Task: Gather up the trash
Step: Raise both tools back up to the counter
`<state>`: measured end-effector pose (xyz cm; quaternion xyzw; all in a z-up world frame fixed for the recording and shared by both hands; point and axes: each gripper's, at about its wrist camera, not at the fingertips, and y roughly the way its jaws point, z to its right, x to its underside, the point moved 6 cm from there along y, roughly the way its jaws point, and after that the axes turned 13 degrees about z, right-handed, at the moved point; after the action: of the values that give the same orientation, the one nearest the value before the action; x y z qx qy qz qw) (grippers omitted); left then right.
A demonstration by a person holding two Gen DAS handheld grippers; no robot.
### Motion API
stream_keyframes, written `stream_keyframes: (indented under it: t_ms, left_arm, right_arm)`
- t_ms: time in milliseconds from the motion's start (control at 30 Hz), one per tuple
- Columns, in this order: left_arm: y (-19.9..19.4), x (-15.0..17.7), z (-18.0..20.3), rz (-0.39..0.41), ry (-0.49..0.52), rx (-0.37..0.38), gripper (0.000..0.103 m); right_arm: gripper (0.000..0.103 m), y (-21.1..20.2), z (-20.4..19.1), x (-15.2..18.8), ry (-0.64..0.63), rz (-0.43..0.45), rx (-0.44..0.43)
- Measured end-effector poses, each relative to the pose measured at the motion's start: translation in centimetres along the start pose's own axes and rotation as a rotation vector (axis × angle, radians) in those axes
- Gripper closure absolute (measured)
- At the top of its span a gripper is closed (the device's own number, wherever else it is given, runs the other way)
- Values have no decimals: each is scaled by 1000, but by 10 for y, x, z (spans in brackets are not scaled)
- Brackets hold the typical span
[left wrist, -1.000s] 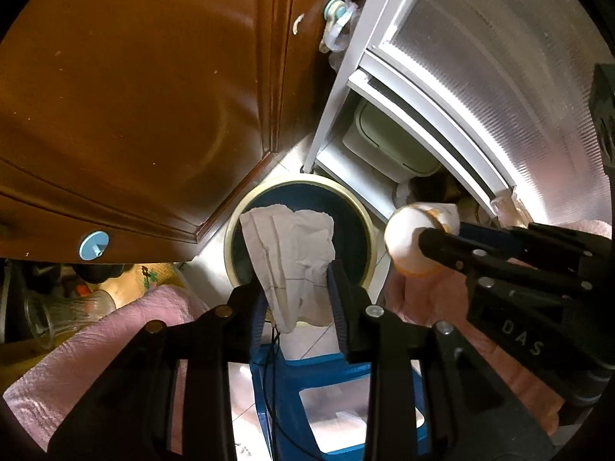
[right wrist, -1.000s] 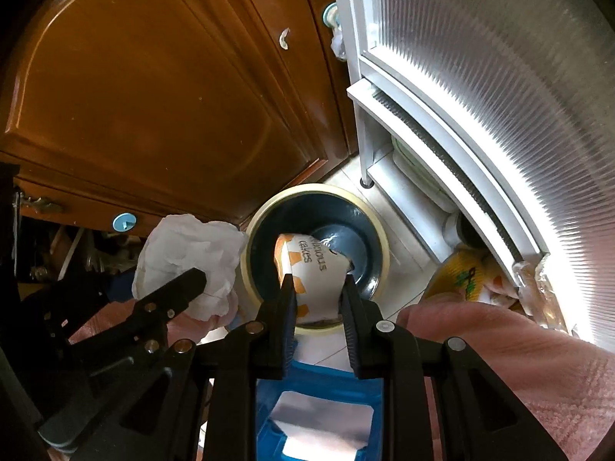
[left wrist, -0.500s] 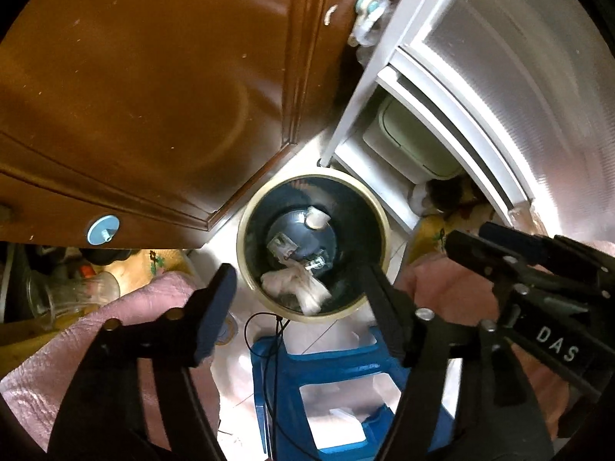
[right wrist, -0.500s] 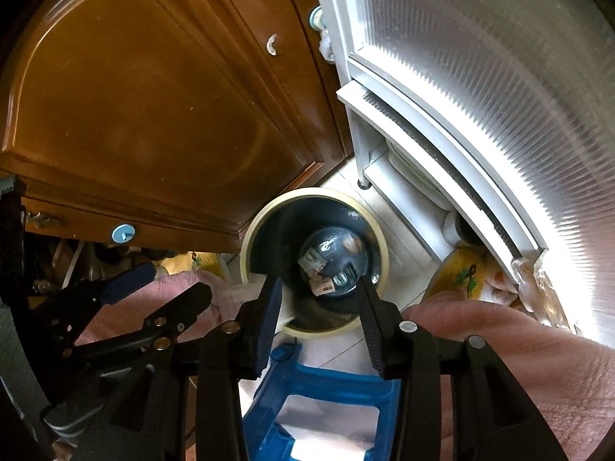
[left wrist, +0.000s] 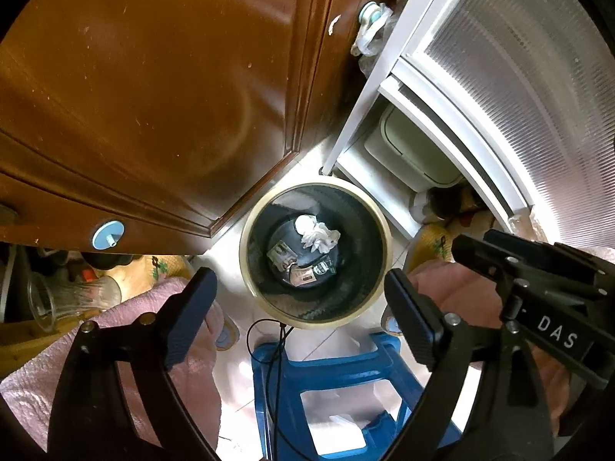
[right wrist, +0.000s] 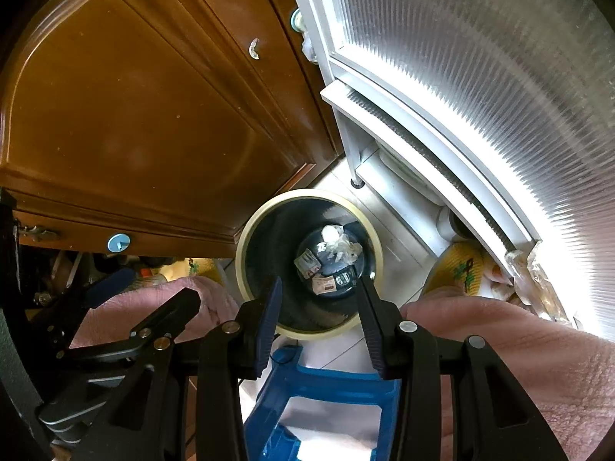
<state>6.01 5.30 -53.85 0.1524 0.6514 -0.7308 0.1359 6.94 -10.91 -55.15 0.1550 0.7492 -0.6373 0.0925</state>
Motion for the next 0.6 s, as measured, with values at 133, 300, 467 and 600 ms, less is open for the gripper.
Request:
stream_keyframes:
  t_ms: [133,300,467,600]
  left_arm:
    - [0,0,2,5,7,-4,13]
    - [0,0,4,4,5,-6,9]
    - [-2,-1,7,21,8,-4,4]
    - [-13,-3,10,42,23,8,1]
  right_arm:
    - [62,-1,2,0,1,-1,4]
    - [62,-4,2,0,-8,9,11]
    - [62,-14,1,-2,-36,46,18]
    - [62,-30,-1,-6,-56,97,8]
